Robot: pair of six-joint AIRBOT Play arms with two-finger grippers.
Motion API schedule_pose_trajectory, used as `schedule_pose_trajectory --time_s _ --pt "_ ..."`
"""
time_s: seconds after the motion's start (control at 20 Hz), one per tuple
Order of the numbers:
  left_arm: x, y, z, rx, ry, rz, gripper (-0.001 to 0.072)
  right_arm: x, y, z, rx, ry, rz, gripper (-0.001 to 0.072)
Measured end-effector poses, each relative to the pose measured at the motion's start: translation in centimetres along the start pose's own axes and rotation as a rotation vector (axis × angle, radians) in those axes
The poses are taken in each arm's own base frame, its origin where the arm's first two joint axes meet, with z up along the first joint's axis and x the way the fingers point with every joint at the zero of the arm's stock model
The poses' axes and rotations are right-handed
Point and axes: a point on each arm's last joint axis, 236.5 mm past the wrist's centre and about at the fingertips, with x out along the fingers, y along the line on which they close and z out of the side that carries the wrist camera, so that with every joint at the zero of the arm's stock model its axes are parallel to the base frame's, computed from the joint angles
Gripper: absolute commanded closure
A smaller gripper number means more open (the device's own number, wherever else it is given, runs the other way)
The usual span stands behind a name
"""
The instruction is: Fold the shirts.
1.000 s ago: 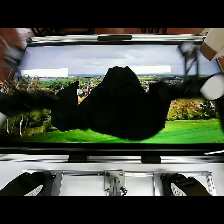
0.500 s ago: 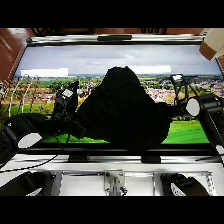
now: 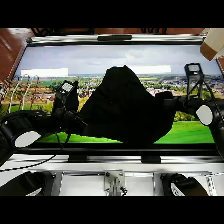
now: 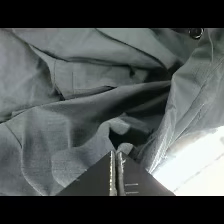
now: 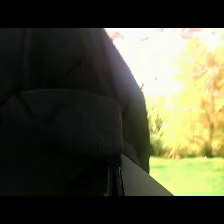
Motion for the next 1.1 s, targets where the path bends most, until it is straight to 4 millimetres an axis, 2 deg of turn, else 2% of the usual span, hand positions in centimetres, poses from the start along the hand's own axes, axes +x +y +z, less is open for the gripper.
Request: schedule_pose_trajectory --time_s 0.15,0.25,0.4,0.55,0.7,0.75,0.8,0.85,0.9,0.95,1.0,1.1 --pt "0.5 -1.8 0.4 -0.051 -0.007 -0.075 0.0663 -0.6 -2.0 4.2 0.060 -0.181 -0.080 0.0658" --pt "1.2 -3.5 1.4 -0.098 -0.034 -0.148 0.0663 -1.2 -2.8 7.4 0.073 -0.322 -0.110 0.0658" --pt "3.0 -6.9 3.5 -0.156 -0.097 -0.274 0.0663 -0.9 -3.6 9.8 0.048 -0.416 -0.147 0.0658" --pt "5.9 -10.8 4.1 -0.190 -0.112 -0.372 0.0663 0.8 -6.6 9.3 0.104 -0.387 -0.219 0.0657" --pt "10.2 -14.1 1.8 -0.205 -0.042 -0.411 0.0663 2.3 -10.4 6.3 0.251 -0.281 -0.296 0.0657" --pt "11.7 -15.0 0.9 -0.221 -0.014 -0.419 0.0662 2.7 -11.3 5.0 0.307 -0.236 -0.310 0.0622" --pt "12.9 -15.7 0.0 -0.242 0.014 -0.425 0.0630 3.0 -11.6 3.9 0.353 -0.197 -0.313 0.0399" --pt "13.9 -16.3 -0.8 -0.265 0.040 -0.431 0.0449 3.3 -11.7 3.0 0.392 -0.162 -0.309 0.0209" --pt "14.5 -16.5 -1.0 -0.290 0.052 -0.434 0.0193 3.5 -11.6 2.4 0.416 -0.137 -0.300 0.0209" --pt "14.9 -16.4 -0.8 -0.314 0.057 -0.437 0.0057 3.6 -11.4 2.1 0.427 -0.117 -0.288 0.0209" --pt "14.9 -16.1 -0.3 -0.338 0.063 -0.442 0.0039 3.5 -11.1 2.1 0.428 -0.104 -0.274 0.0209" --pt "13.8 -14.1 1.7 -0.369 0.072 -0.453 0.0041 2.6 -10.6 3.1 0.406 -0.094 -0.242 0.0209"
